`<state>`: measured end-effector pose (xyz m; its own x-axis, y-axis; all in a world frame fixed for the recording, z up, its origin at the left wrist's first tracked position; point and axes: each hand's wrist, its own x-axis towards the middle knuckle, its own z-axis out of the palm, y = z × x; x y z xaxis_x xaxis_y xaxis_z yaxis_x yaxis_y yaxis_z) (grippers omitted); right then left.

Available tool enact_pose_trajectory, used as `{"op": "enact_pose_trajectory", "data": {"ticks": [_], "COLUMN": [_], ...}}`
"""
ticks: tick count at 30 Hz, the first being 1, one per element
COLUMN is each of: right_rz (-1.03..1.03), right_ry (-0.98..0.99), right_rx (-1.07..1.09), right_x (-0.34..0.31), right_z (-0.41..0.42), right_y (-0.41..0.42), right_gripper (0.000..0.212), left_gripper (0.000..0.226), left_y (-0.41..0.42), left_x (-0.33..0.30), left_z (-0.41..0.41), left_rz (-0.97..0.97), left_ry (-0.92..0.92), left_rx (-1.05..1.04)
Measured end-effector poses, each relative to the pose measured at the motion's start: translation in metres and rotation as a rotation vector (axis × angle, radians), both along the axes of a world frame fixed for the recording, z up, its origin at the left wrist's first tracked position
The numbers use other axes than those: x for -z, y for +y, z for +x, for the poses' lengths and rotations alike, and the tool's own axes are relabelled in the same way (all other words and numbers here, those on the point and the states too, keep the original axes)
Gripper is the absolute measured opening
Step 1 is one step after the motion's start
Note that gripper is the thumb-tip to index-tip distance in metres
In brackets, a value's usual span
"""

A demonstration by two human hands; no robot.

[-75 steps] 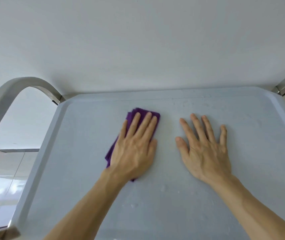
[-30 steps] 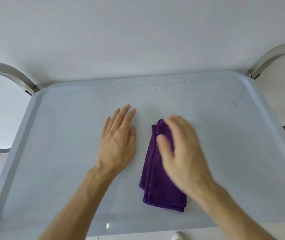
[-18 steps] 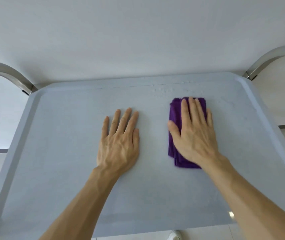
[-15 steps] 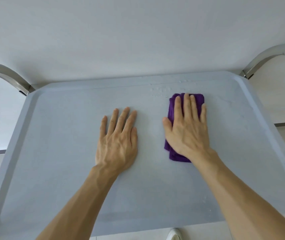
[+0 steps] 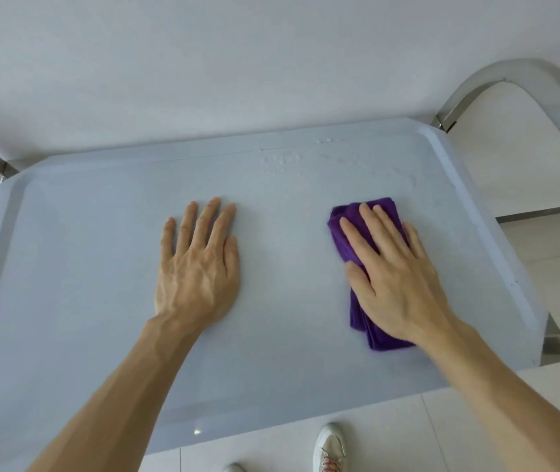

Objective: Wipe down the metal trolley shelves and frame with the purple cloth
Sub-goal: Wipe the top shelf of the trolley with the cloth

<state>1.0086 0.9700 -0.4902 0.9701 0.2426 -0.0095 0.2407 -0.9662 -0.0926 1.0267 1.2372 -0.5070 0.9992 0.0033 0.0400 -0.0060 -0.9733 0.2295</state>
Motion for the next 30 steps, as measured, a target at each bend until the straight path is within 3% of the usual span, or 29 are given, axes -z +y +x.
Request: {"op": "enact_pose_trajectory", "data": {"ticks": [3,5,9,13,18,22,26,30], "right_rz": [-0.011,-0.004,0.079,0.092,-0.011,-0.043,0.127,0.21], "right_ry": [-0.015,-0.037,-0.048,0.031,0.042,-0.012,-0.06,-0.071], "right_rx": [0.181,0.18,-0.122,-0.327,-0.127,0.059,-0.102,-0.167], "right_x": [0.0,0.0,0.002,0.001,-0.011,-0.007,0.003,0.003], "right_z": [0.04,0.038,-0.032,-0.078,-0.053,-0.067,-0.112,-0.109], "right_y": [0.023,0.051,0.089,0.057,-0.002,0.038,0.119,0.106], "right_gripper": [0.06,0.062,0.063,0.059,0.055,0.059,0.059,0.053], "left_gripper": [0.051,0.05,0.051,0.055,0.054,0.053,0.054,0.053], "left_y": [0.0,0.0,0.0,0.0,-0.003,-0.003,-0.002,0.0], "left_x": [0.0,0.001,0.0,0.0,0.001,0.003,0.001,0.001], "left_z": [0.0,-0.001,-0.002,-0.005,0.0,-0.001,-0.003,-0.004], "left_rz": [-0.004,-0.006,-0.003,-0.009,-0.021,-0.015,-0.007,-0.002], "left_ry": [0.005,0.002,-0.001,-0.009,-0.021,-0.024,-0.017,-0.016], "left_rx": [-0.002,-0.003,0.004,0.011,0.005,0.003,0.009,0.02]}}
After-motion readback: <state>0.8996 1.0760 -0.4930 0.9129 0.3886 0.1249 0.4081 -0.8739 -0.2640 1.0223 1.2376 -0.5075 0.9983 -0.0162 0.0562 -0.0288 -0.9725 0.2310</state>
